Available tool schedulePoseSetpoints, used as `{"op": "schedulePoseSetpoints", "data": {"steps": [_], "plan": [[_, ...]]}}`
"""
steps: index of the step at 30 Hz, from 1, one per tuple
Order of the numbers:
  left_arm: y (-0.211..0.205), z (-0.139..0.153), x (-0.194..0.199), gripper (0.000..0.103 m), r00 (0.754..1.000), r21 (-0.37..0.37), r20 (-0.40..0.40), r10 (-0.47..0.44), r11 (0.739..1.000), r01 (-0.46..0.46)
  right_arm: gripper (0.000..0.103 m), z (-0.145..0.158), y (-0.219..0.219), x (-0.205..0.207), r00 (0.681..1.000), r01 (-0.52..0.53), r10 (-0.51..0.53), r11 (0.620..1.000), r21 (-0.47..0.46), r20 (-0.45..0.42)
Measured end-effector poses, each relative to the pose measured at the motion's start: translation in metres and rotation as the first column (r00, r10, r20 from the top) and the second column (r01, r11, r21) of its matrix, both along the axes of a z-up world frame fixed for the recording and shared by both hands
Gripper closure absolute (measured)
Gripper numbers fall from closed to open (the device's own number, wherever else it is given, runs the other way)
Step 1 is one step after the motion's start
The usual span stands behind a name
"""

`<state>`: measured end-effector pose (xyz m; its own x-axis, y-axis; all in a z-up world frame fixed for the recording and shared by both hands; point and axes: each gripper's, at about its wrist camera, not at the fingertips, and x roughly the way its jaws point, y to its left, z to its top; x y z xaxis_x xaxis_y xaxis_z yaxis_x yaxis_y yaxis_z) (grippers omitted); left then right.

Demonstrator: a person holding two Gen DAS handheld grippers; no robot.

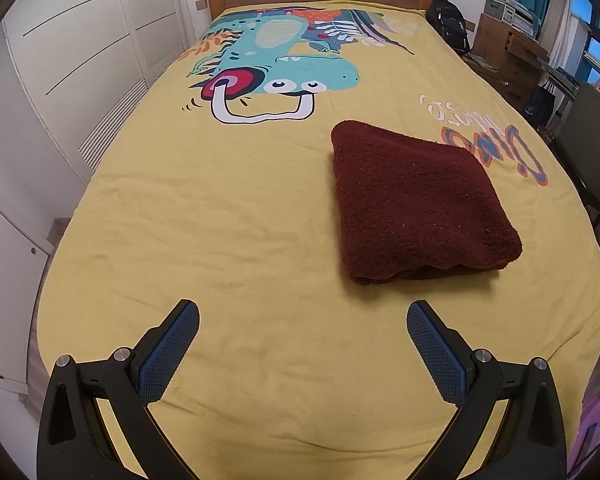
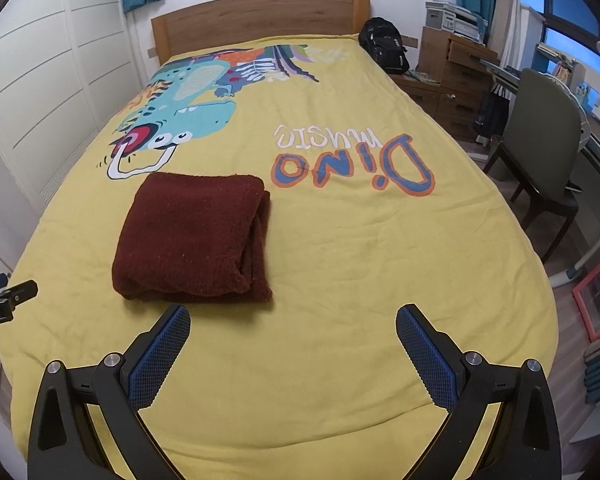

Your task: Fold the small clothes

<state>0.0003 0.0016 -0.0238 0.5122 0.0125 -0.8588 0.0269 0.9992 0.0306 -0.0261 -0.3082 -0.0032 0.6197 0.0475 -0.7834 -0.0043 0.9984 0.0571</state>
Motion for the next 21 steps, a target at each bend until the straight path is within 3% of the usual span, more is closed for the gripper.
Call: {"op": "schedulePoseSetpoints", "data": {"steps": [21], "plan": [[-0.0064, -0.0003, -0.0006, 0.001, 1.0, -0.001, -0.007, -0.019, 1.0, 0.019, 0.0, -0.0028, -0.0007, -0.0017, 1.0, -0.002, 0.002, 1.0, -0.011, -0.011]]}}
